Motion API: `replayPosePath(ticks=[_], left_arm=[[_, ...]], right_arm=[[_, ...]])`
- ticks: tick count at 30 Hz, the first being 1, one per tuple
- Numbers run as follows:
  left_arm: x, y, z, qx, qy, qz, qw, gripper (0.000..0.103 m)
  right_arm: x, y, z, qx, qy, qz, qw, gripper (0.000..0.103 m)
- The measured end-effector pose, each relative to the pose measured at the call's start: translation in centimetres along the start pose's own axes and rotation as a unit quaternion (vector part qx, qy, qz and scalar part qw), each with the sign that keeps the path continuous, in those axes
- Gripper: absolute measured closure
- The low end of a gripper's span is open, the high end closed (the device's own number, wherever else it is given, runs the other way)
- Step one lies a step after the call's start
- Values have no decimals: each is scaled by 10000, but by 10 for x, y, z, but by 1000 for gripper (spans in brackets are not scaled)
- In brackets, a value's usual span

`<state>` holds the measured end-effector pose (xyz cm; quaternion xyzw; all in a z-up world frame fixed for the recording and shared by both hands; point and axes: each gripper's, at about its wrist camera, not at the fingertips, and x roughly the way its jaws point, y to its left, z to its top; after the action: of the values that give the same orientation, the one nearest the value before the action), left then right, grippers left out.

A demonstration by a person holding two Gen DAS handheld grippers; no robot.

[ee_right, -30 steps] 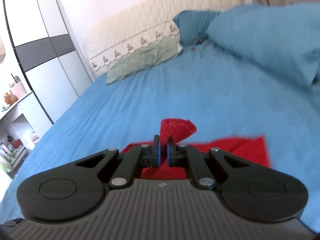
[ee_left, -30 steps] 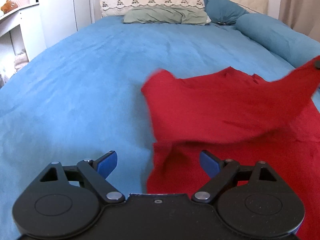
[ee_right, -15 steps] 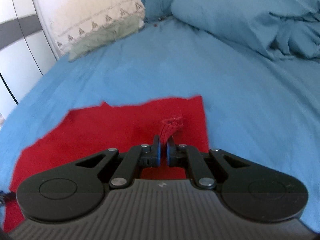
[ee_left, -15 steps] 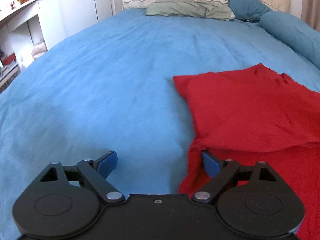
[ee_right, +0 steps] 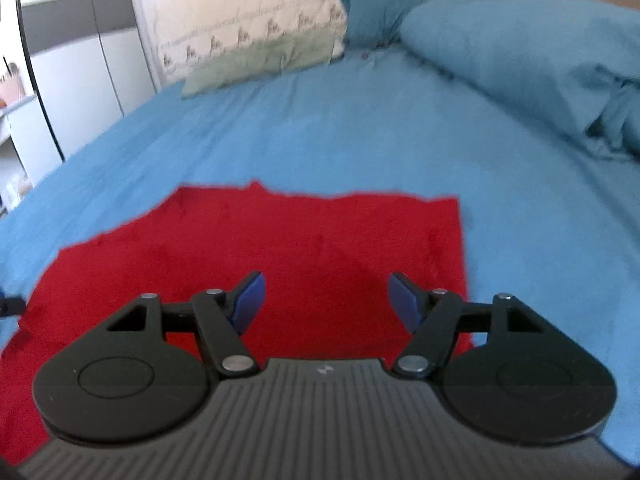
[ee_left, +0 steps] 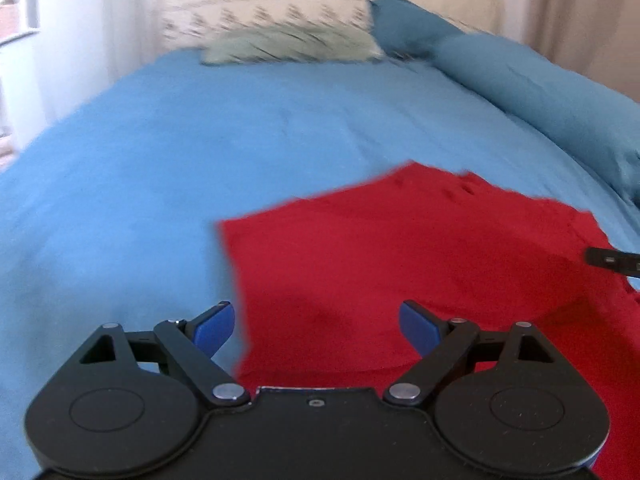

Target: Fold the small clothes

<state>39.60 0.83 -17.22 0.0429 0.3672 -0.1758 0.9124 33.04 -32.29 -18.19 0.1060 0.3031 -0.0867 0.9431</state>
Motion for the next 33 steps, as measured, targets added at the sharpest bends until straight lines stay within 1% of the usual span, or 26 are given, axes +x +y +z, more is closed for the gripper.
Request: replayPosePath(ticks=[1,4,6,9,12,15,17,18,19,20,22,24,25,28,30,33], left_arm=[[8,-2,-1,17,125,-74,9999,11],[29,-2,-8,6,478,9,9989,11],[28,-2,-13,29,397,-12,9992,11],[17,-3,-10,85,447,33,9990,11],[-10,-2,-7,-55,277,23,9996,11],[-54,-1,-7,-82,22,122,9999,11],[-87,0,-7,-100,-151,155,9997,9],[-106,1,-10,-138,-223,190,9995,8],[-125,1,-13,-183,-281,222,9992,3],[-140,0,-16,-215,-327,250,9989,0],[-173,-2,-26,-284,-411,311,9983,0],[-195,-6,-38,-295,-293,281,9987,0],[-205,-7,-47,-322,-227,248,9989,0],[-225,-10,-79,-424,-22,107,9990,0],[-231,-11,-104,-571,246,8,9981,0],[-235,-14,-140,-765,550,-88,9955,2]], right_arm=[[5,0,-2,-31,88,-48,9999,19],[12,-2,-10,-138,172,-100,9997,19],[10,-5,-12,-183,155,-57,9997,19],[-2,-8,-11,-268,105,-42,9996,19],[-27,-8,-8,-329,-114,-12,9994,19],[-63,-7,-3,-454,-257,66,9986,19],[-91,-5,0,-574,-314,72,9978,17],[-108,-5,1,-617,-353,102,9974,13],[-125,-4,1,-642,-396,129,9971,9],[-140,-4,1,-645,-427,135,9969,0],[-175,-4,-1,-561,-506,117,9971,0],[-207,-7,-6,-494,-575,145,9970,0],[-221,-8,-9,-468,-539,158,9973,0],[-259,-14,-24,-453,-277,112,9985,0],[-280,-20,-44,-476,-64,40,9988,0],[-298,-27,-81,-483,379,-5,9981,0]])
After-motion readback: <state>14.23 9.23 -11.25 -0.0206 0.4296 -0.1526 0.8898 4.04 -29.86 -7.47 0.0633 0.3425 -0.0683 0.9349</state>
